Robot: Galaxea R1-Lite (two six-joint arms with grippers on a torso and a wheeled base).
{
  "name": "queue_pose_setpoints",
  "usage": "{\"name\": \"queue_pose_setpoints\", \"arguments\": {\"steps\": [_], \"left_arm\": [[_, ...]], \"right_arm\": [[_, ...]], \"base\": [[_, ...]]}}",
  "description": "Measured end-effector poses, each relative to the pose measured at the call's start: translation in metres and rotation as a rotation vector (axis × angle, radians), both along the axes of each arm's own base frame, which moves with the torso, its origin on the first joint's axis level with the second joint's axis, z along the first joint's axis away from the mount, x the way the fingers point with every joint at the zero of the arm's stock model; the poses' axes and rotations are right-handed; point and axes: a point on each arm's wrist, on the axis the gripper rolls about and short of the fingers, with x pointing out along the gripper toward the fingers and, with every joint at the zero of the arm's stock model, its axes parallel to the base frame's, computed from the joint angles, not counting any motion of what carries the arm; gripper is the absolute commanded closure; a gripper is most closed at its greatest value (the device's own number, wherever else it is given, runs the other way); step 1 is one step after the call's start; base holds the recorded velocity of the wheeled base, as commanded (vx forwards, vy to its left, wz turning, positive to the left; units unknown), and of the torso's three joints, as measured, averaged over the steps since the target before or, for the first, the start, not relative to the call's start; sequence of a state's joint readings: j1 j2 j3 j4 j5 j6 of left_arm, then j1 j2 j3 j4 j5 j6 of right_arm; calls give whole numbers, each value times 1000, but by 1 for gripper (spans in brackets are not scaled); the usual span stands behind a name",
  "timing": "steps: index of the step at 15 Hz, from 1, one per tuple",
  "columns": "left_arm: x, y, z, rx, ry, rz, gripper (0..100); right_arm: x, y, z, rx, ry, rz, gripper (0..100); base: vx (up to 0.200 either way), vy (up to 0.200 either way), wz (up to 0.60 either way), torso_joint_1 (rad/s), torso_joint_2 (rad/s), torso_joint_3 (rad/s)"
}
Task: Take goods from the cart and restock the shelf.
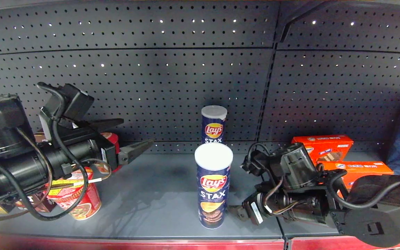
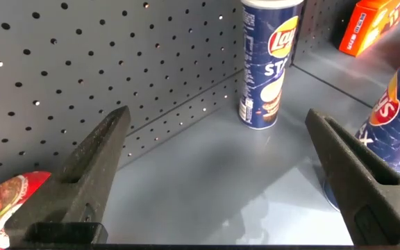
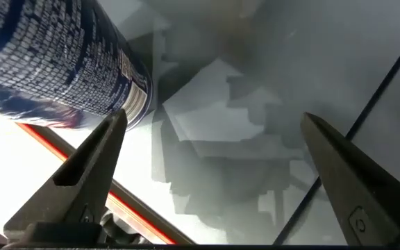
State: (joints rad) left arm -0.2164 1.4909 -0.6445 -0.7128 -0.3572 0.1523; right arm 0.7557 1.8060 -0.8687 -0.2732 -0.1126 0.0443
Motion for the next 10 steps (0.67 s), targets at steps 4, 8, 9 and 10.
{"name": "queue_pose_setpoints", "arguments": {"steps": [4,8,9,10], "left_arm": [[-2,0,-2,4,6,-1,0],[-6,1,-3,4,8,-2,0],[-11,2,-5,5,12,-4,0],[-17,3,-7,6,16,-4,0]], "right_arm": [[-4,-9,3,-1,-4,-19,0],[-19,-40,21,32,-45,-89,0],[-25,-52,28,47,-60,-113,0],[-32,-66,35,64,-81,-143,0]], "base": [[0,0,0,0,0,0],[0,0,0,0,0,0],[0,0,0,0,0,0],[0,0,0,0,0,0]]}}
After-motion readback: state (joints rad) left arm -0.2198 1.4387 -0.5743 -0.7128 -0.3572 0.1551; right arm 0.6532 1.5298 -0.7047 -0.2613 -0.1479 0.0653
